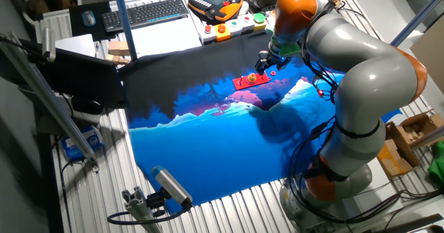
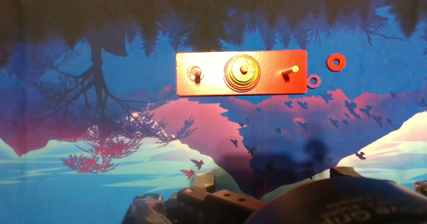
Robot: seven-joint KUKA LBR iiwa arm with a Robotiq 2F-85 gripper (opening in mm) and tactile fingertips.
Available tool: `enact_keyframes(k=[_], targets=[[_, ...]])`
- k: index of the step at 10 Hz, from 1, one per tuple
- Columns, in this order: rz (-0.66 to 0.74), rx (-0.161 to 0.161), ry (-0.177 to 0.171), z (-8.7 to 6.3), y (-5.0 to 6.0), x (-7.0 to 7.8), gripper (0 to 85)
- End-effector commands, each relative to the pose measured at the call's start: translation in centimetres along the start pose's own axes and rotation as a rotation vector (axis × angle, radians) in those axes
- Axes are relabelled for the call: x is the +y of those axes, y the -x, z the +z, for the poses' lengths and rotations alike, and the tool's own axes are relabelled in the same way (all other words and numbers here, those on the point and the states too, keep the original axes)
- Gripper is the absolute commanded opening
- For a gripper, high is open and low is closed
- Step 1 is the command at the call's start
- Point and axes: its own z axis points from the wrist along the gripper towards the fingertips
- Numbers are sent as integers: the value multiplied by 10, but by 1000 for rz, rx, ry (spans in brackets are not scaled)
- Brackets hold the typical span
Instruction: Take out one Hanoi block and throw it aside
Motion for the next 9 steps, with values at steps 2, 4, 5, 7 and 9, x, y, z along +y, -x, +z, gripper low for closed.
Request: enact_keyframes(k=[2,4,5,7,9], targets=[[-75,-62,-61,0,0,0,7],[-75,-61,-61,-2,-1,0,7],[-73,-61,-61,-2,-2,0,7],[-73,-61,-59,-2,-2,0,7],[-65,-62,-43,-1,-2,-1,7]])
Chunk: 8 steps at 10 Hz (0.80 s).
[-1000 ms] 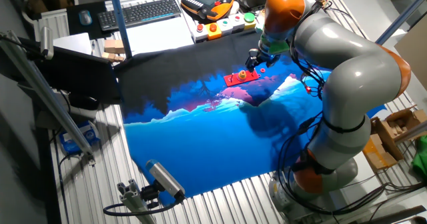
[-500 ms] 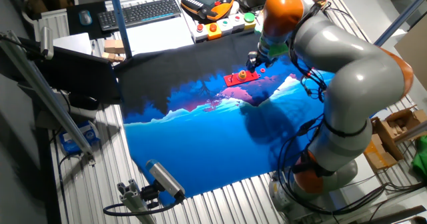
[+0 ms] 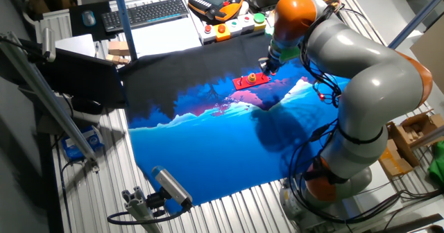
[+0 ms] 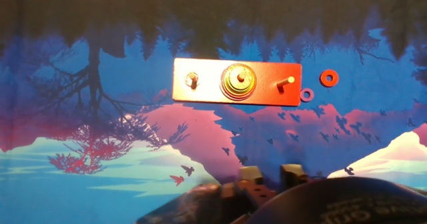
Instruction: Take out one Hanoi block and throw it aside
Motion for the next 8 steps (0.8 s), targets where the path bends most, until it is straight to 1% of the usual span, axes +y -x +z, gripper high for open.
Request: enact_keyframes(k=[1,4,6,8], targets=[[1,-1,0,1,1,0,7],[9,-1,5,5,4,3,7],[15,5,8,15,10,7,7],[19,0,20,26,17,5,7]])
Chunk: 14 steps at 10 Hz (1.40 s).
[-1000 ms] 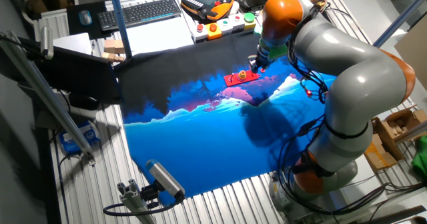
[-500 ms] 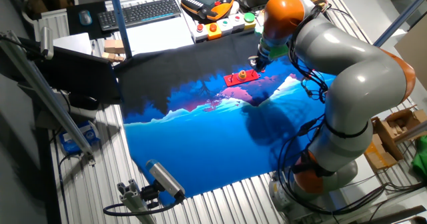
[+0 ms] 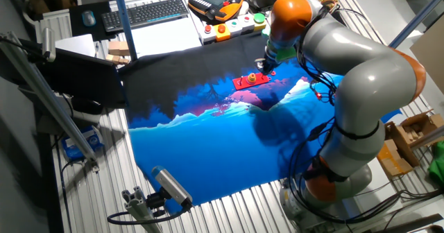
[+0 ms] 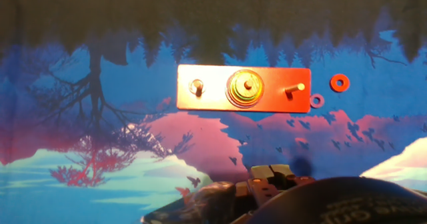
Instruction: Take out one Hanoi block and throw it aside
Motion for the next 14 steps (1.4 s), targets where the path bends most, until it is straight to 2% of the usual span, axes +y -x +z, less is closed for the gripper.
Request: enact_keyframes(k=[1,3,6,9,12,13,14], targets=[[2,-5,-1,5,3,1,7],[4,-15,-19,15,11,2,7],[48,-5,-24,26,19,3,7],[108,2,-15,34,25,3,7],[109,3,-4,41,29,4,7],[99,2,-14,44,32,2,7],[91,18,5,51,36,0,7]])
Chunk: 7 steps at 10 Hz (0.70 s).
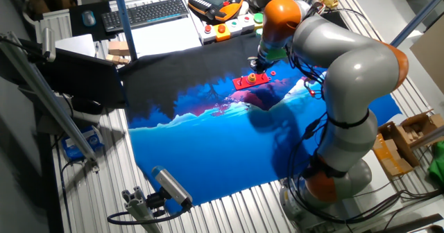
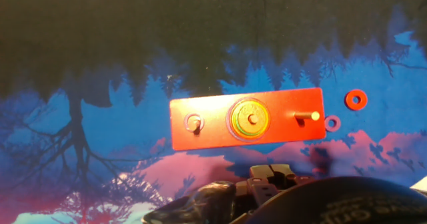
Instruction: Take out one Hanoi block and throw it aside
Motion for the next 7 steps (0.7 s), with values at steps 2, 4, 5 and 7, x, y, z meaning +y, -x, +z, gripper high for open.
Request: enact_keyframes(k=[2,4,5,7], targets=[[-11,3,8,7,3,0,7],[-15,14,6,9,3,1,7],[-17,22,7,10,3,2,7],[-17,29,3,15,4,2,7]])
